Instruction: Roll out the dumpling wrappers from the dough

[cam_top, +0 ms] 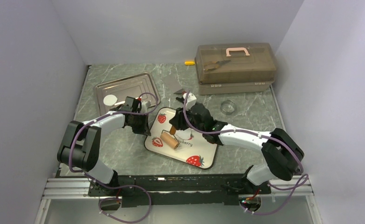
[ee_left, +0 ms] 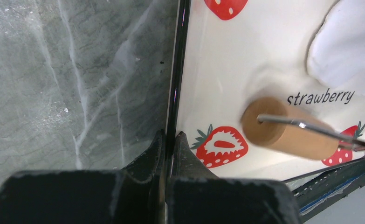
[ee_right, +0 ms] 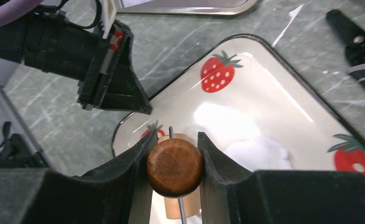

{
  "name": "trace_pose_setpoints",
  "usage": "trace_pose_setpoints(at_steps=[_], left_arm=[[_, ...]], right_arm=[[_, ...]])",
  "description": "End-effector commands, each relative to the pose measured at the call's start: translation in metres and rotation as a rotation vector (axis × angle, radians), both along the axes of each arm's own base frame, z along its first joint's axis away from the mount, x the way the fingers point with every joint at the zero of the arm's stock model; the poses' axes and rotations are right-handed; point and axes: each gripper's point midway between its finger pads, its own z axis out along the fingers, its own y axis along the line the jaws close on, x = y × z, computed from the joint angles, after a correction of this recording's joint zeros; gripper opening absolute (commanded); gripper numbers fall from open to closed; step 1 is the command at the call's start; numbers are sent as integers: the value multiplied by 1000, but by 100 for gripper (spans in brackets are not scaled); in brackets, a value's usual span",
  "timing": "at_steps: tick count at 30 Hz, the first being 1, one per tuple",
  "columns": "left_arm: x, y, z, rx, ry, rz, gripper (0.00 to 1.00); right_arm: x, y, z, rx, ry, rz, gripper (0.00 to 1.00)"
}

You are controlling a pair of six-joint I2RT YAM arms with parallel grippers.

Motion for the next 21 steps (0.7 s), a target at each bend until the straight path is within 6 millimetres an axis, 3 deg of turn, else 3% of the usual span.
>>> trace_pose_setpoints(at_steps=[1,4,7,8,10,12,15,21], left_arm=[[9,15,0,64,-43,28,0],[8,15,-2,63,-35,27,0],[9,15,-2,64,-36,29,0],[9,15,0,62,-42,27,0],[9,15,1,57,-50,27,0],[8,14,0,55,-49,26,0],[8,14,0,56,-47,26,0],[9,14,1,53,-53,28,0]], right_arm=[[-32,-25,-59,-130,171,-16,0],[-18,4,2,-40,95,54,0],[-5,33,94,157,4,172,0],[2,33,125,208,-39,174,0],[19,21,154,233,-96,138,0],[42,-3,152,200,-118,59,0],[58,-28,124,106,-100,-25,0],[46,-62,24,-131,34,-93,0]])
